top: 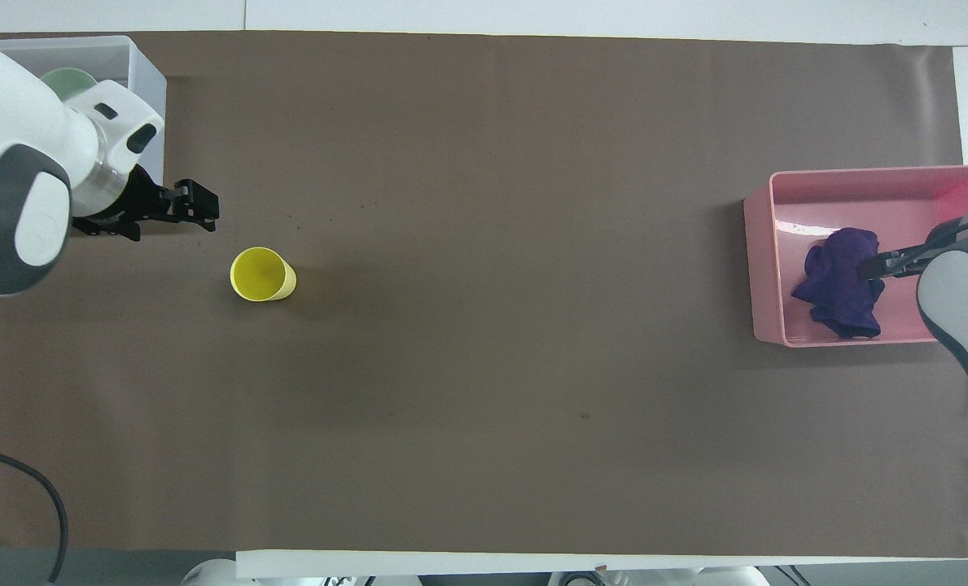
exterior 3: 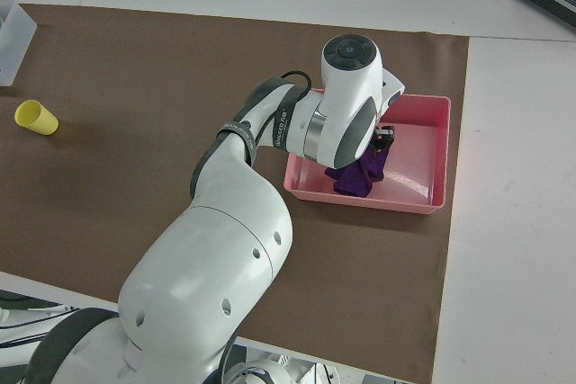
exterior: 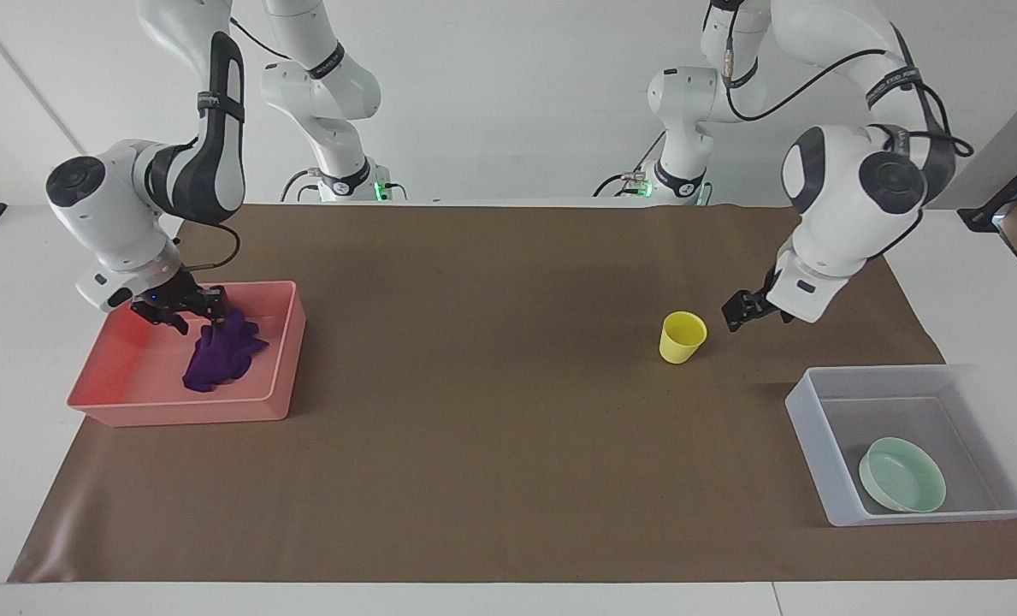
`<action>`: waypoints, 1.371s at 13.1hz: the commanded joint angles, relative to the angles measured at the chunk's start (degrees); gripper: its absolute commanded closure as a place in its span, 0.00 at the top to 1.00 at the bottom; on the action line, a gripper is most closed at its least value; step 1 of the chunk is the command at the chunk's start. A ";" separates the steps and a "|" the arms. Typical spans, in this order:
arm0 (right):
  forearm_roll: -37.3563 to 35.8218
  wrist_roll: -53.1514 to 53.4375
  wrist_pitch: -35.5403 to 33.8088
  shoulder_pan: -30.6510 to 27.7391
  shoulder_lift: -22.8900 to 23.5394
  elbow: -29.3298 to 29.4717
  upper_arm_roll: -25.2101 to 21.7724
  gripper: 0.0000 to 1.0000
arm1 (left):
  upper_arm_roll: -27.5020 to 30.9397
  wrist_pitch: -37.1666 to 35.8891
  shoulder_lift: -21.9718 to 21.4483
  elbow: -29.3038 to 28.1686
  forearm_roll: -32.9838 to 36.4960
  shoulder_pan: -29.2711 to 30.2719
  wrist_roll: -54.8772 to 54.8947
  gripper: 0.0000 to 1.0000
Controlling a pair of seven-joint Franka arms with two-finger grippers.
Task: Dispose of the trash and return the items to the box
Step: 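Grasp the yellow cup with the left gripper and lift it toward the box, then lower the yellow cup into the white box with the left gripper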
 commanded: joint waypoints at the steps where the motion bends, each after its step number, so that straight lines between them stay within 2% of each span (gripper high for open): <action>1: 0.56 0.11 -2.65 2.39 -0.35 3.48 1.44 1.00 | 0.60 9.82 -6.75 -14.85 0.85 -1.84 -2.05 1.00; 2: 0.56 0.99 -4.04 4.15 -0.18 5.06 1.53 1.00 | 0.69 10.08 -6.66 -16.35 0.85 -2.19 -2.40 1.00; 3: 0.56 2.73 -6.06 6.60 0.34 7.43 1.53 1.00 | 0.60 11.48 -6.58 -17.59 0.85 -2.37 -3.01 0.89; 4: 0.56 6.15 -8.60 8.89 1.04 9.71 1.53 1.00 | 0.69 13.84 -6.40 -18.64 0.85 -3.50 -5.45 0.66; 5: 0.56 10.36 -10.46 10.65 1.40 11.48 1.53 1.00 | 0.69 15.60 -6.40 -19.09 0.85 -4.04 -7.91 0.33; 6: 0.74 12.66 -11.78 12.32 1.49 12.80 1.62 1.00 | 0.69 15.97 -6.40 -19.27 0.85 -4.04 -8.46 0.09; 7: 2.91 14.42 -13.62 13.90 1.75 13.94 1.53 1.00 | 0.69 16.24 -6.22 -19.09 0.85 -4.22 -8.64 0.00; 9: 4.78 19.43 -17.22 15.23 1.84 16.84 1.53 1.00 | 0.69 16.50 -5.87 -18.39 0.42 -4.13 -8.90 0.00; 11: 5.04 19.89 -23.18 15.33 1.49 20.18 1.53 1.00 | 0.69 15.98 -3.51 -12.54 0.15 -4.13 -13.70 0.00; 13: 4.26 19.63 -28.64 15.07 -0.17 22.29 1.44 1.00 | 0.69 12.83 0.00 -2.36 0.06 -3.43 -17.42 0.00; 14: 4.17 19.37 -31.19 14.80 -1.31 22.91 1.36 1.00 | 1.56 7.68 2.98 5.44 -0.46 -2.90 -17.43 0.00; 16: 3.99 18.75 -36.99 14.71 -3.94 24.06 1.09 1.00 | 1.66 -0.96 9.04 20.21 -0.47 3.66 -17.34 0.00; 18: 1.63 15.60 -40.43 14.71 -6.41 23.97 1.01 1.00 | 1.57 -3.17 15.19 29.64 -0.21 11.21 -16.90 0.00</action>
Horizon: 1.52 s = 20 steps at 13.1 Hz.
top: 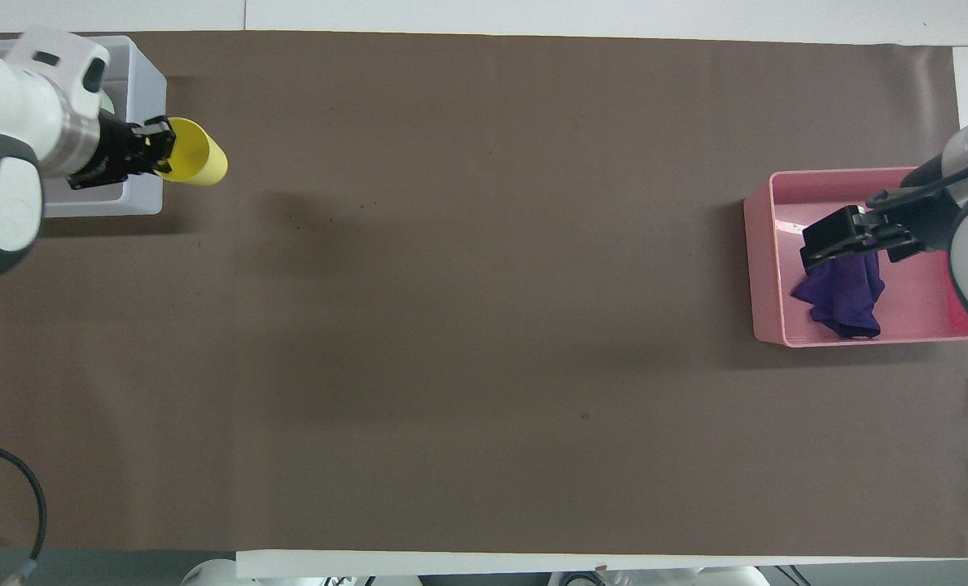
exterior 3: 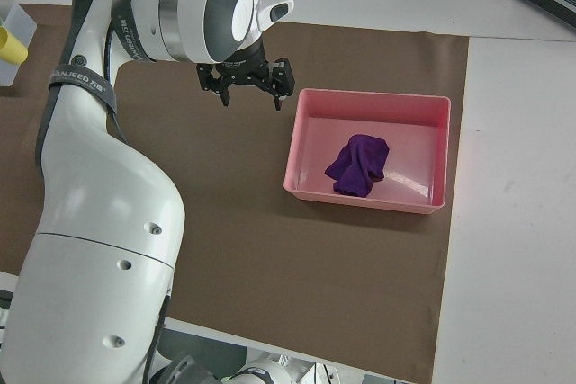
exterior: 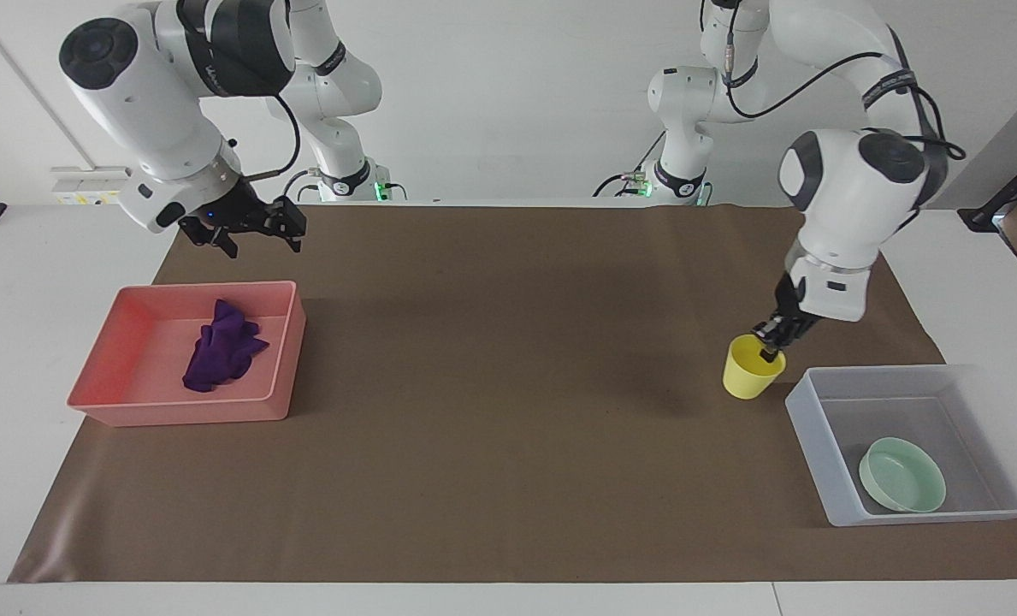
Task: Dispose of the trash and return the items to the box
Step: 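Lower the yellow cup into the white box with the left gripper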
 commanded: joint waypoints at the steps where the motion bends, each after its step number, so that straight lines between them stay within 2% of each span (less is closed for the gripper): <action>1: -2.51 -4.34 -3.27 -0.56 -3.13 -0.60 0.04 1.00 | -0.39 -4.71 11.91 16.64 -0.18 9.20 1.09 0.00; 3: -3.31 -8.29 -4.77 -1.00 -3.84 -0.78 -0.22 1.00 | -1.53 -2.53 16.14 19.05 -3.58 16.67 7.92 0.00; 4: -3.49 -9.87 -4.86 -1.70 -4.54 -0.95 -0.22 1.00 | -1.36 0.70 17.64 18.97 -6.40 17.92 11.00 0.00; 6: -3.49 -10.24 -5.04 -1.88 -5.51 -1.30 -0.22 1.00 | -1.44 6.51 21.77 18.71 -7.30 18.37 11.73 0.00; 8: -3.49 -10.06 -6.00 -1.62 -5.69 -1.39 0.04 1.00 | -1.27 9.25 22.40 16.96 -8.09 18.20 12.35 0.00; 11: -3.31 -7.88 -5.21 -1.79 -5.69 -1.13 0.04 0.97 | -1.27 8.39 21.88 13.19 -7.83 17.84 15.24 0.00; 18: -2.61 1.61 -3.19 -1.09 -5.60 -1.22 0.30 0.99 | -1.27 0.22 20.91 12.91 -7.92 17.67 15.34 0.00; 20: -2.52 1.98 -3.19 -1.00 -5.60 -1.22 0.57 0.99 | -1.27 0.56 20.82 12.91 -7.92 17.58 15.34 0.02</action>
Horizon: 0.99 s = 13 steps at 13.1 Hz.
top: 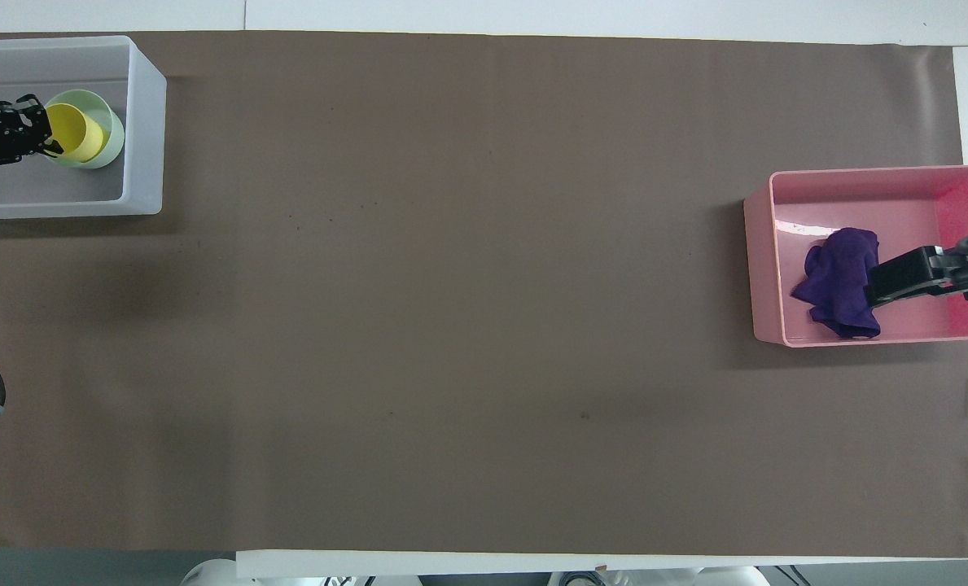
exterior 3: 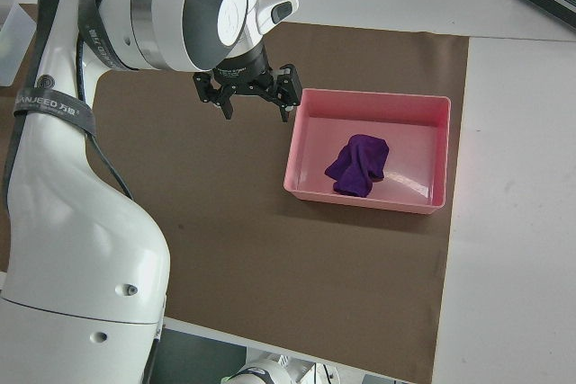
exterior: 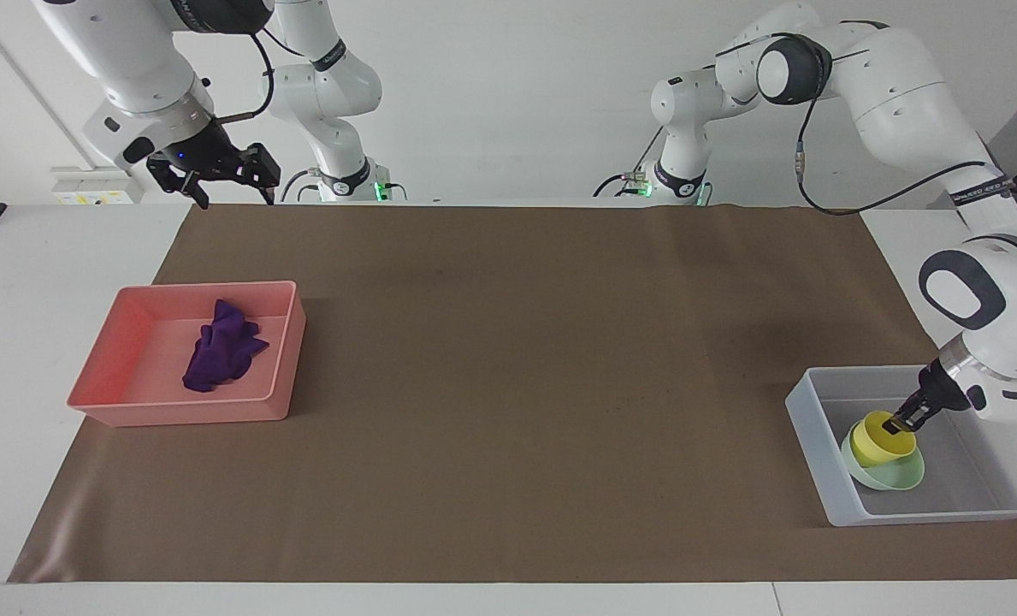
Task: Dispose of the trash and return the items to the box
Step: 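Open the left gripper and withdraw it from the yellow cup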
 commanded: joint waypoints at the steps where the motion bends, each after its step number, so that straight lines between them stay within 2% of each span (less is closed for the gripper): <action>1: 0.44 1.21 0.92 -0.10 -1.03 -1.04 0.48 0.99 | 0.51 -0.26 -1.33 -1.46 -0.78 -0.41 1.32 0.30; 2: 0.44 1.03 0.83 -0.19 -1.03 -0.95 0.39 0.99 | 0.51 -0.08 -1.33 -1.20 -0.69 -0.41 1.32 0.70; 4: 0.44 1.38 0.83 -0.37 -1.03 -1.04 0.39 0.99 | 0.60 0.00 -1.59 -0.67 -0.52 -0.93 1.32 0.94; 5: 0.44 1.38 0.83 -0.28 -1.03 -1.04 0.39 0.99 | 0.77 0.09 -2.46 -0.67 0.35 -2.59 1.23 1.00; 7: 0.44 1.47 1.10 -0.19 -1.03 -1.04 0.39 0.99 | 0.77 -1.13 -6.14 -1.11 4.30 -4.18 1.32 1.00; 9: 0.44 1.29 1.89 -0.11 -1.03 -1.22 0.39 0.99 | 0.34 -7.16 -12.54 -2.86 5.02 -5.24 1.84 1.00; 11: 0.52 1.21 1.98 -0.10 -1.03 -1.22 0.48 0.99 | 0.07 -14.47 -21.76 -9.15 5.02 -6.98 6.22 1.00; 13: 0.52 0.94 1.54 -0.10 -1.03 -1.22 0.48 0.99 | 0.16 -16.51 -31.77 -16.37 5.11 -8.23 7.81 1.00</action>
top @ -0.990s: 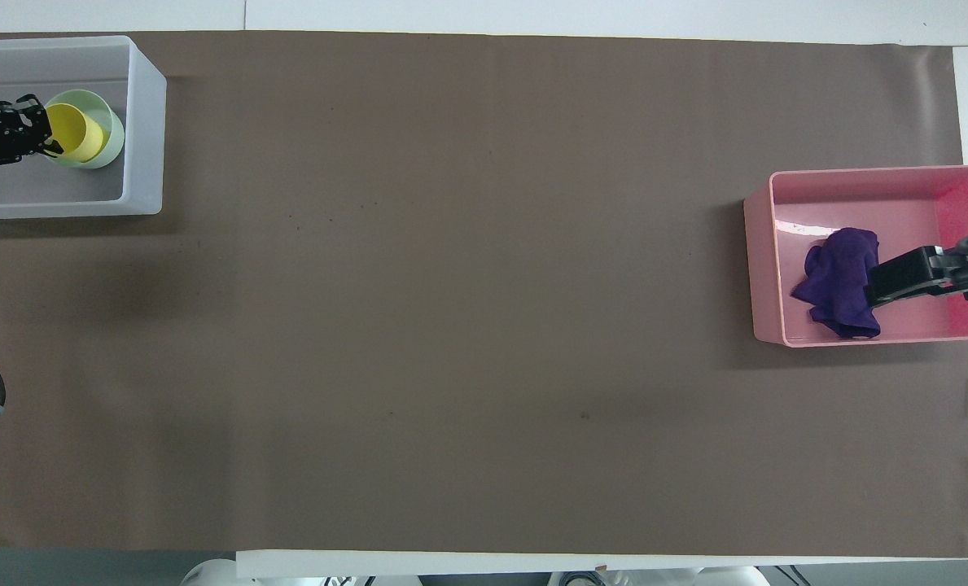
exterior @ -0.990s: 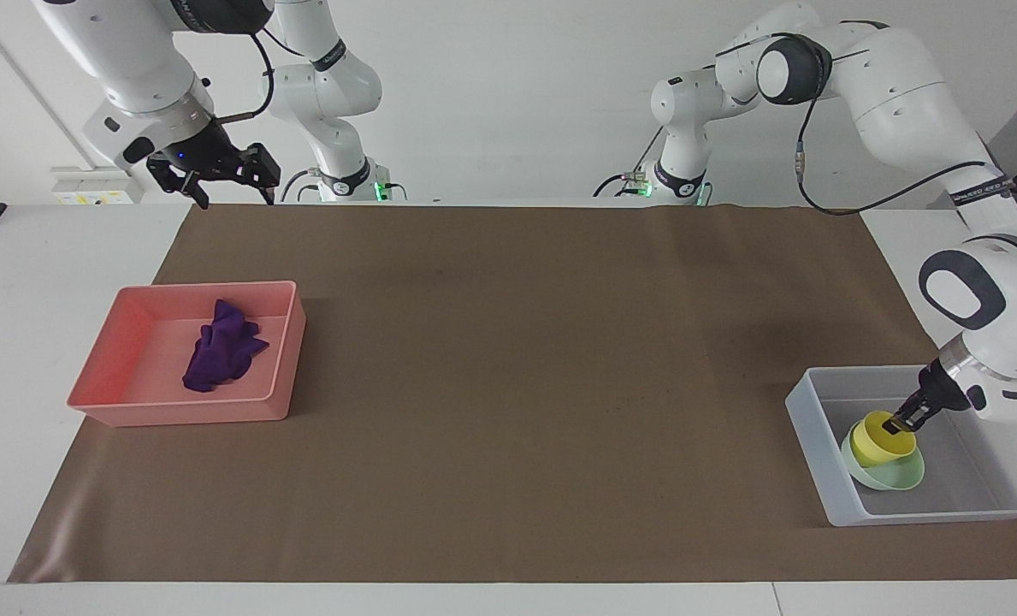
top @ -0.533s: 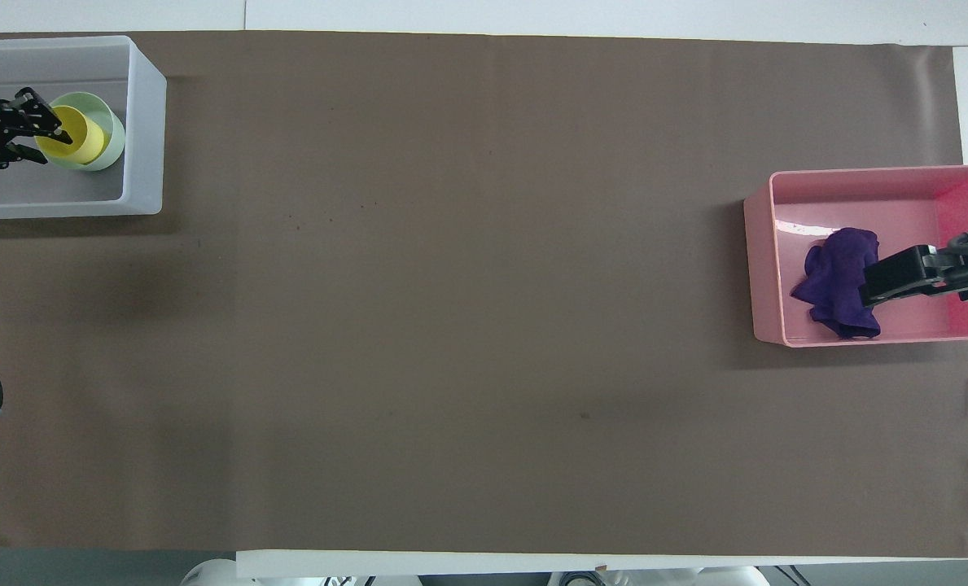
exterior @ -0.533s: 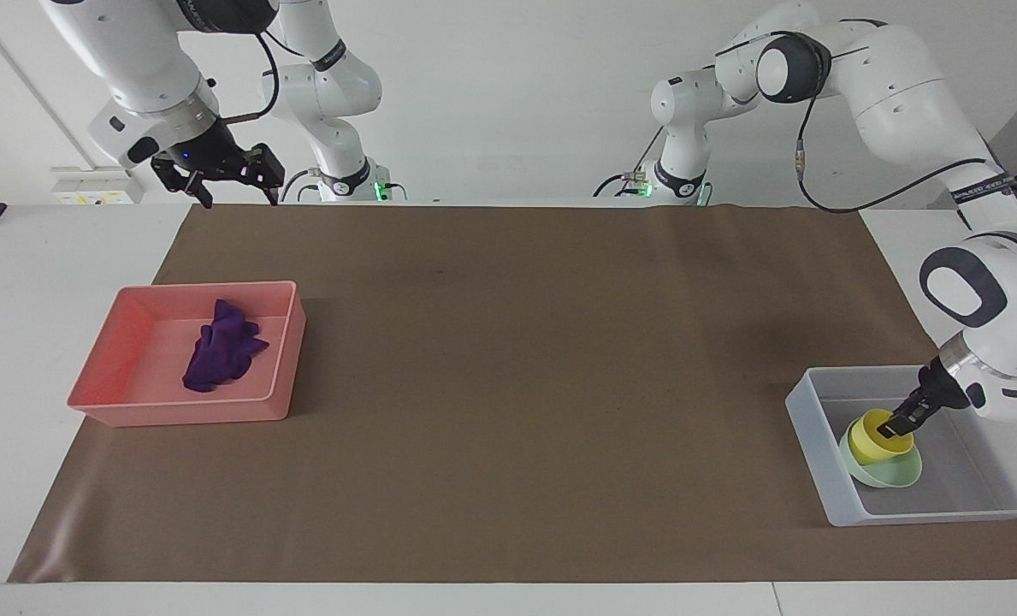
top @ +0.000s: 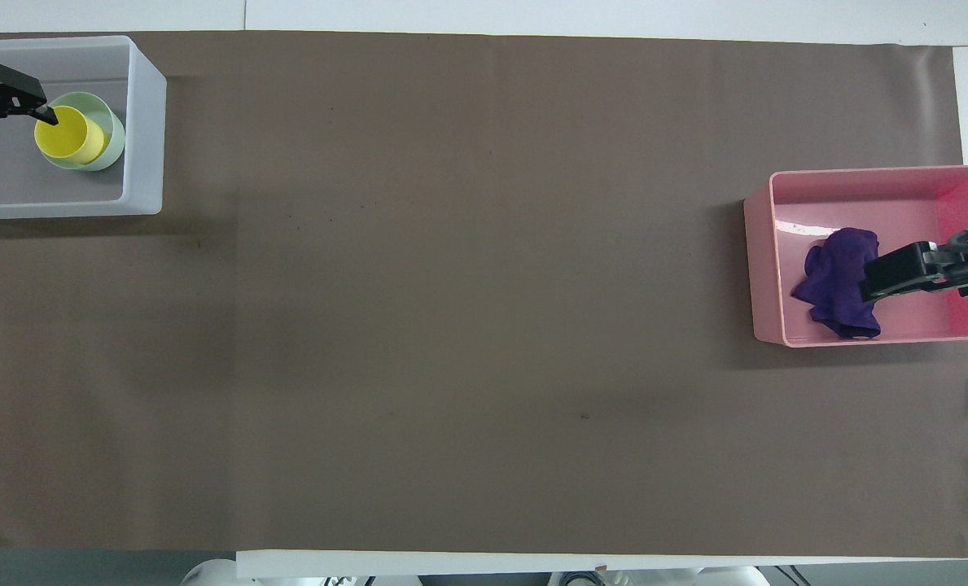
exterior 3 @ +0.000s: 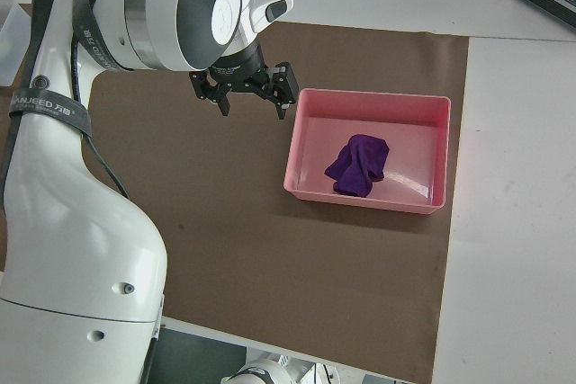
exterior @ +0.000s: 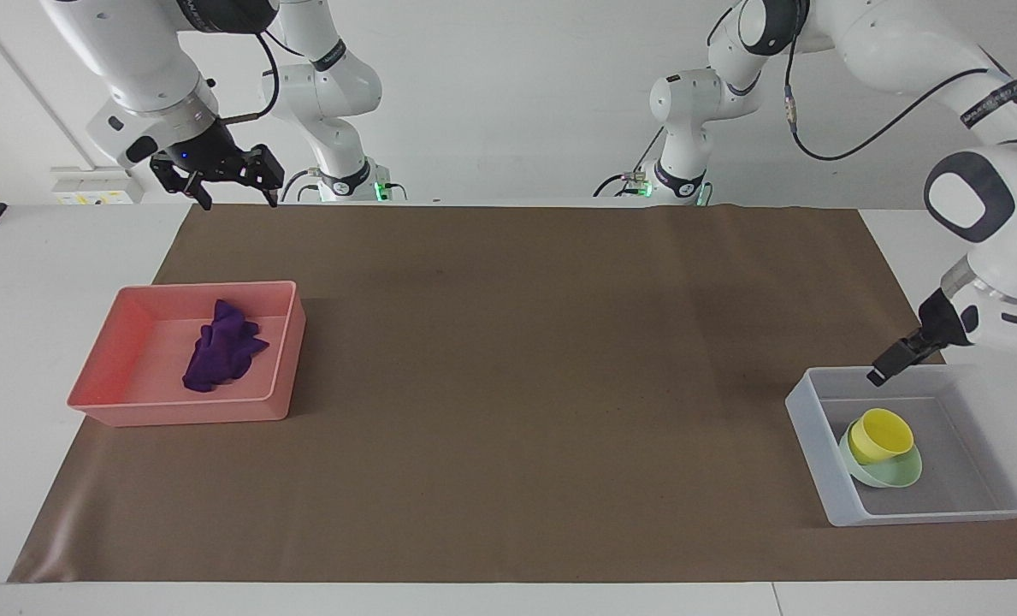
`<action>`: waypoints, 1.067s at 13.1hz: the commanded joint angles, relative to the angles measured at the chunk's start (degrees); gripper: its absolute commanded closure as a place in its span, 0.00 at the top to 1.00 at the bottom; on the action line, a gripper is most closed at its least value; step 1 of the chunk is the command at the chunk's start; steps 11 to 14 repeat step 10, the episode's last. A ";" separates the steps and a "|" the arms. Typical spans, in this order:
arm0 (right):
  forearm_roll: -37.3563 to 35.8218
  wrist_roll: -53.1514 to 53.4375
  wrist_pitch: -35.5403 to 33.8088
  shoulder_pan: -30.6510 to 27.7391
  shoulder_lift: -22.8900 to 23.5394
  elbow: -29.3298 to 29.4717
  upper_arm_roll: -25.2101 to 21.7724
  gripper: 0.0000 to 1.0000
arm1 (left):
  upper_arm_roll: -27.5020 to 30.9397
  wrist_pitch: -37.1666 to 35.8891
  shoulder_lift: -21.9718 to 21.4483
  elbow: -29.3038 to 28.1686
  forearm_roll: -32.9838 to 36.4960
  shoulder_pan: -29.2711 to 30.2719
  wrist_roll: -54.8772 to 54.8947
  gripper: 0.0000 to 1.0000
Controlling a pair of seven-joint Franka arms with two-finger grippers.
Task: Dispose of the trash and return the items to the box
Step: 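Open the left gripper and withdraw it from the yellow cup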
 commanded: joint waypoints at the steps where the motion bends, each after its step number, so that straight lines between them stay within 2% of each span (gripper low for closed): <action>1: 0.52 0.57 0.80 -0.11 -1.12 -1.21 0.18 0.99 | 0.47 -3.52 -13.96 -11.39 1.14 -1.60 5.43 1.00; 4: 0.52 0.66 0.72 -0.64 -1.12 -1.21 0.18 0.99 | 0.39 -14.51 -14.08 -3.33 1.05 -1.69 14.85 1.00; 7: 0.52 0.57 0.63 -0.73 -1.47 -1.13 -0.08 0.99 | 0.39 -14.89 -13.63 -2.43 1.66 -3.97 14.96 1.00; 14: 0.52 0.66 0.72 -0.38 -1.47 -1.13 0.00 0.99 | 0.30 -14.80 -13.63 -2.43 2.81 -4.33 15.04 1.00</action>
